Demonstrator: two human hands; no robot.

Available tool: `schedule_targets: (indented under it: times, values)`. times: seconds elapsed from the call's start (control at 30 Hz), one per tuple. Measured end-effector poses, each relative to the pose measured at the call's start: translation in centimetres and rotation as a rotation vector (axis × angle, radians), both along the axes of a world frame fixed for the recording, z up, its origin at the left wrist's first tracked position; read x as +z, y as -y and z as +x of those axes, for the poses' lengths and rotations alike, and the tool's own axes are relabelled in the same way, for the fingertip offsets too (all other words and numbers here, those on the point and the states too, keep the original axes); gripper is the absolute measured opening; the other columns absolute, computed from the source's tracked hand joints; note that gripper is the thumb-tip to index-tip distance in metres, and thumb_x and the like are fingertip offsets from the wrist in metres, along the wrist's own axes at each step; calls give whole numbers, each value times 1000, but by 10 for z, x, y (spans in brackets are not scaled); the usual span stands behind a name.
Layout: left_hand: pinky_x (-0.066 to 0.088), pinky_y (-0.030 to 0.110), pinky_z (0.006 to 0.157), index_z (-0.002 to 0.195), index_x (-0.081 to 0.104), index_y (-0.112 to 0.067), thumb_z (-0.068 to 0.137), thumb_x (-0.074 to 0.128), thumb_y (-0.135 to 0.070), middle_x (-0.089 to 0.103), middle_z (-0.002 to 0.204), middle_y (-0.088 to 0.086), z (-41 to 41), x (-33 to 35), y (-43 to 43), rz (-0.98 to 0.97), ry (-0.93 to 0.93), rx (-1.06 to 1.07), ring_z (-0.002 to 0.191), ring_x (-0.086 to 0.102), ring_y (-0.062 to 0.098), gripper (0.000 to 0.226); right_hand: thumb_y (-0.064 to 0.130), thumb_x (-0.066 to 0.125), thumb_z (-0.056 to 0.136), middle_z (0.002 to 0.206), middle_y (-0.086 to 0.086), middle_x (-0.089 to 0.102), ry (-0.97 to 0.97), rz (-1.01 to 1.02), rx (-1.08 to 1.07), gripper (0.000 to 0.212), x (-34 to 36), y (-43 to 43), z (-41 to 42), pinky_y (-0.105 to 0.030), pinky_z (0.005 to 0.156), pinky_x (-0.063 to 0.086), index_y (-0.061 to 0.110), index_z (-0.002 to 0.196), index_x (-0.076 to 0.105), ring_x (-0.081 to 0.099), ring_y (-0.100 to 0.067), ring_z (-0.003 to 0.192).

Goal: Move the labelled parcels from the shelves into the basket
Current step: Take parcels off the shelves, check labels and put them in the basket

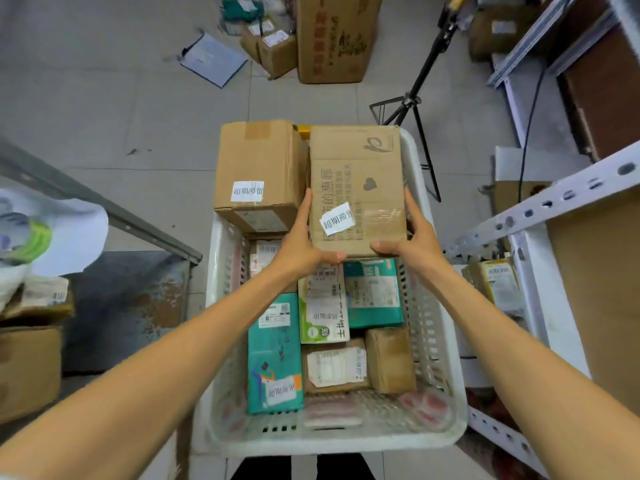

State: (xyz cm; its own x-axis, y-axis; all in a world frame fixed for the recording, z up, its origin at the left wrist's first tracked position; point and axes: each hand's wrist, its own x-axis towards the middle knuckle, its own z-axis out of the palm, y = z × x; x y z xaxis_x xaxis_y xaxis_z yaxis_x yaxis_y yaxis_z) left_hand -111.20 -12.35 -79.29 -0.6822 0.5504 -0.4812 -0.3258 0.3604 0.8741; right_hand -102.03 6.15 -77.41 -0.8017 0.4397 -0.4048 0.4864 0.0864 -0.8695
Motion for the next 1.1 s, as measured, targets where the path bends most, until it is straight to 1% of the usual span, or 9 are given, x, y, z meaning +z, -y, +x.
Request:
schedule_targets:
  times: [0.17,0.27,0.37,0.43,0.53,0.67,0.8,0.9,1.1]
  values:
    - [32,2,92,149,7,-34,77,77,-14,42,136,-14,-16,-3,-17,-155,-373,-47,121,44,6,103,-8,78,68,135,12,52,-99,-12,-83,106,-16,-10,-28,-13,84,51,27,153,25,53,6,112]
    - [30,29,111,151,17,-20,86,68,-15,23,152,7,-14,-13,-19,-422,-674,-118,139,27,21,83,-5,77,72,143,12,47,-75,-9,-76,102,-35,-7,-37,-22,97,49,30,152,25,50,-5,122]
    - [40,37,104,150,21,-15,88,63,-9,8,157,14,-13,-31,-23,-567,-932,-433,144,10,29,76,-7,69,80,152,4,39,-41,-23,-41,91,-57,-3,-46,-37,108,43,28,152,27,43,-13,134]
    - [38,39,109,152,12,-14,89,57,-2,4,159,14,-17,-45,-27,-602,-908,-603,146,4,29,78,-9,64,84,154,3,35,-34,-21,-24,86,-67,-5,-52,-24,108,40,25,153,26,38,-10,136]
    - [24,35,117,154,2,-15,89,52,6,-4,160,12,-20,-58,-31,-598,-828,-646,147,0,27,84,-7,63,86,154,4,36,-28,8,-14,82,-73,-10,-53,-5,100,35,25,152,28,36,-3,134]
    - [14,30,118,154,0,-16,86,55,8,-6,160,11,-23,-61,-34,-574,-769,-679,148,-1,27,90,-5,61,88,153,4,37,-21,9,-24,79,-77,-11,-49,-23,111,33,29,151,29,36,-7,136]
    - [16,31,119,153,-4,-15,82,66,-5,-8,160,10,-27,-55,-37,-644,-733,-783,148,0,26,100,0,61,89,151,4,39,35,111,-5,78,-70,-6,-50,-20,107,29,31,152,27,37,-3,130]
    - [22,35,118,153,-5,-13,84,66,-14,-8,160,11,-24,-39,-40,-696,-676,-809,148,1,27,99,7,67,87,149,1,39,120,282,-47,77,-64,2,-51,-30,111,27,30,151,30,36,-14,136]
    - [45,43,101,147,29,-11,88,54,-7,35,146,13,-34,6,-26,-608,-728,-655,126,47,32,64,17,63,92,148,-1,40,140,414,30,63,-21,24,-44,-31,111,28,21,148,36,37,-17,135]
